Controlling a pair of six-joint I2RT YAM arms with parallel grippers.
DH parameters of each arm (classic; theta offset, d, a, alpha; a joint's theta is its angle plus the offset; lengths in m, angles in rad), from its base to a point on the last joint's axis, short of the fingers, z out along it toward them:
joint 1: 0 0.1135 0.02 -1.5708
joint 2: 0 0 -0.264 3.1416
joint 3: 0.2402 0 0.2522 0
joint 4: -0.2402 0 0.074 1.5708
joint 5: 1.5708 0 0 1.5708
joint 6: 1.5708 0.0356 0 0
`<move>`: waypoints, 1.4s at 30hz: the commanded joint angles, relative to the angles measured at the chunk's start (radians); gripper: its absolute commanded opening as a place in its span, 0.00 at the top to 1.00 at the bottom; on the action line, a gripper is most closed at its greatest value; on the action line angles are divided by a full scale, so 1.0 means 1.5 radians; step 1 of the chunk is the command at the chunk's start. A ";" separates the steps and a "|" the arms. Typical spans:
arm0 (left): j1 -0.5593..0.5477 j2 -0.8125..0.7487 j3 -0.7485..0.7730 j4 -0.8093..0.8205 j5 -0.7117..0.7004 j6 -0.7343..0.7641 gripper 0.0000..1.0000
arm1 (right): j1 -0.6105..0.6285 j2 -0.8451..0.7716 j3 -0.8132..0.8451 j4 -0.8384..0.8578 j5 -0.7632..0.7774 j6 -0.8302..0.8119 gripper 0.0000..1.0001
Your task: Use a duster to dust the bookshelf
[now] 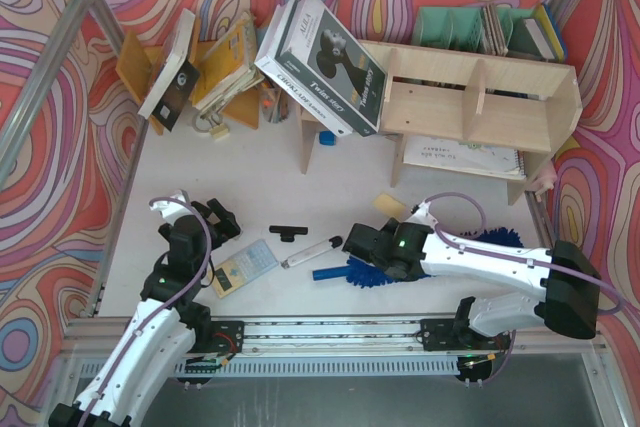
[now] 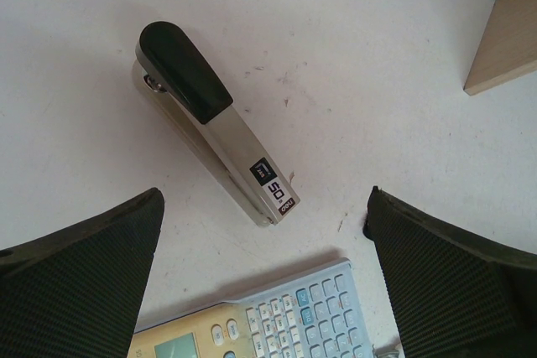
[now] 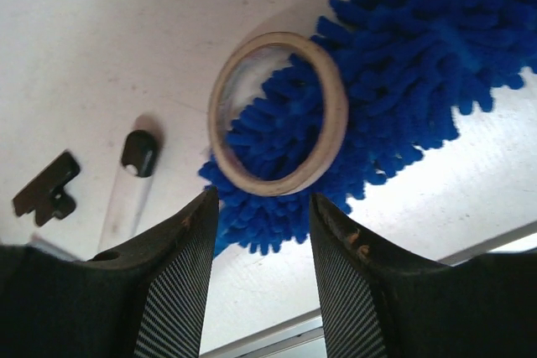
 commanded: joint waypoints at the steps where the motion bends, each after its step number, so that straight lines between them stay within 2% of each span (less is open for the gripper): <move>1: -0.003 -0.001 -0.002 0.018 -0.008 0.005 0.02 | 0.004 -0.014 -0.020 -0.067 0.007 0.065 0.52; 9: -0.003 0.001 -0.002 0.019 -0.007 0.004 0.02 | 0.004 -0.011 -0.049 -0.060 -0.012 0.088 0.54; 17: -0.003 0.004 -0.002 0.021 -0.004 0.004 0.02 | 0.004 0.001 -0.060 -0.004 -0.005 0.054 0.58; 32: -0.003 0.008 -0.001 0.022 -0.002 0.004 0.02 | 0.002 0.037 -0.062 -0.022 0.004 0.071 0.62; 42: -0.003 0.013 0.001 0.022 -0.001 0.004 0.02 | 0.002 0.047 -0.058 -0.029 0.018 0.072 0.68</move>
